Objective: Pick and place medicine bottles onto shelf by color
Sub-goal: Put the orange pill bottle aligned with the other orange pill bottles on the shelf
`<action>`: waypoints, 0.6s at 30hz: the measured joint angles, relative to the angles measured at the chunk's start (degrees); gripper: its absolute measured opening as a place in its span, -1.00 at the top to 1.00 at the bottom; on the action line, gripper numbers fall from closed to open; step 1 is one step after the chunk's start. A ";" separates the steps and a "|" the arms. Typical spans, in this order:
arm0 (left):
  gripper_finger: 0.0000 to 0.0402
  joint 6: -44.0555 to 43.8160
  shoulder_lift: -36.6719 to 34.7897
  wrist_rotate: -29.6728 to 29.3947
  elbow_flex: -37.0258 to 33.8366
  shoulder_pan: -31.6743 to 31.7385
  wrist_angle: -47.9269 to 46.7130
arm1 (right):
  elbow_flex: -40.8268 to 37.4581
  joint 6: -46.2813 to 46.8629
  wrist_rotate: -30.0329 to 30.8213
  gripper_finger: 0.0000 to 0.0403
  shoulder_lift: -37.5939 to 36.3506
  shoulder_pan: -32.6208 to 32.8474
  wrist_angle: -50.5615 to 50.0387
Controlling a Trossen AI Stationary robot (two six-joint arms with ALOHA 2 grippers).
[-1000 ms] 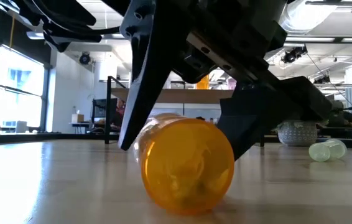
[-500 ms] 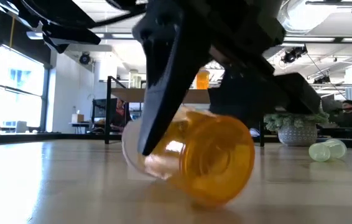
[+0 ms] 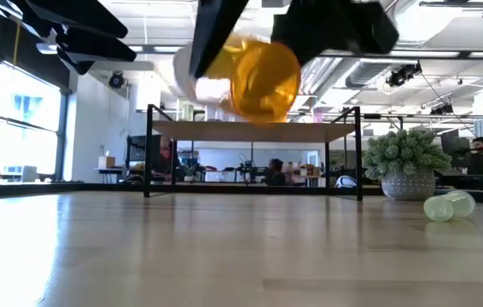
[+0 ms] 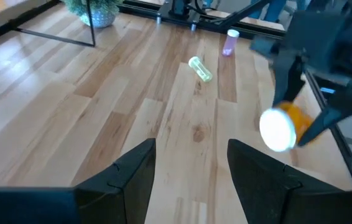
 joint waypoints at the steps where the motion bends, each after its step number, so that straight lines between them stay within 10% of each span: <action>1: 0.05 -0.15 0.00 0.41 0.00 -0.02 0.00 | 0.84 -0.38 1.68 0.19 0.00 0.24 -1.19; 18: 0.05 1.89 0.00 12.67 0.00 -0.98 3.15 | 12.37 -23.85 25.81 0.19 -0.09 3.14 -0.81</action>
